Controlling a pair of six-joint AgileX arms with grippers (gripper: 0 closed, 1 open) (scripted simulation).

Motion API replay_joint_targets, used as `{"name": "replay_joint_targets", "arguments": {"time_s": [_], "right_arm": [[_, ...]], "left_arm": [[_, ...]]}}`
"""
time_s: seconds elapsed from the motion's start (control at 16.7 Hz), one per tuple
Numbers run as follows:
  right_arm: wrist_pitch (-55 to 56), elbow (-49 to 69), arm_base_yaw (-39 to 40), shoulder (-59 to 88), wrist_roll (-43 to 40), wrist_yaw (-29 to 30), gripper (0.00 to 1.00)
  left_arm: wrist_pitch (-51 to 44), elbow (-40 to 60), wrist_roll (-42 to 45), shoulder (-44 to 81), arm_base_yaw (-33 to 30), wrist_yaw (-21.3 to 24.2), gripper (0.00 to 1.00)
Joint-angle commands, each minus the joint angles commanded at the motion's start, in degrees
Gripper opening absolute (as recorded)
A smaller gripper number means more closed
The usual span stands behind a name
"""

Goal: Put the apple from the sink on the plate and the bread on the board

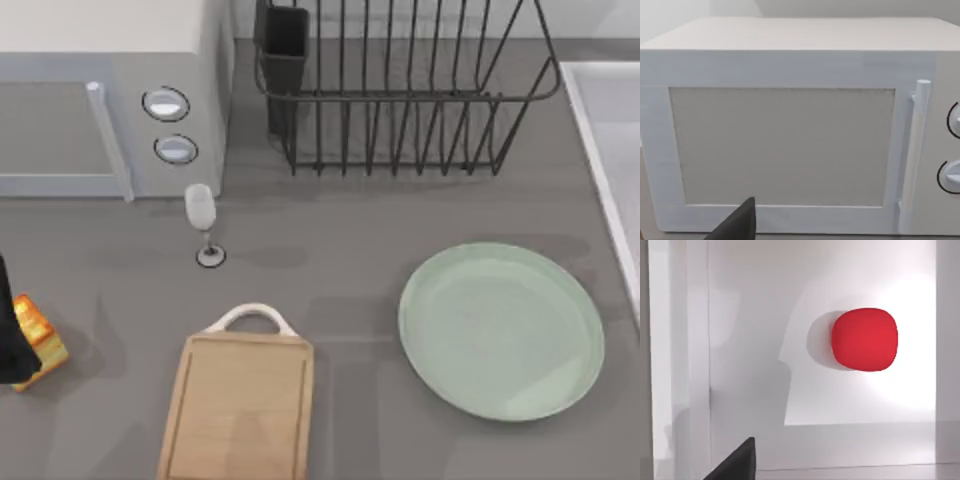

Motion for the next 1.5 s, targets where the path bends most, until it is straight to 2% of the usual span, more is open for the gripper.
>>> {"name": "replay_joint_targets", "arguments": {"time_s": [0.3,0.54,1.02,1.5], "right_arm": [[-10.23,16.01,-2.93,20.74,-2.75,0.03,1.0],[-14.6,22.84,-4.18,29.14,-3.92,0.04,1.0],[-14.39,23.34,-4.16,29.47,-4.16,-0.19,1.0],[-0.49,21.07,-7.76,24.08,-7.36,-4.8,1.0]], "left_arm": [[0.0,0.0,0.0,0.0,0.0,0.0,1.0],[0.0,0.0,0.0,0.0,0.0,0.0,1.0],[0.0,0.0,0.0,0.0,0.0,0.0,1.0],[0.0,0.0,0.0,0.0,0.0,0.0,1.0]]}}
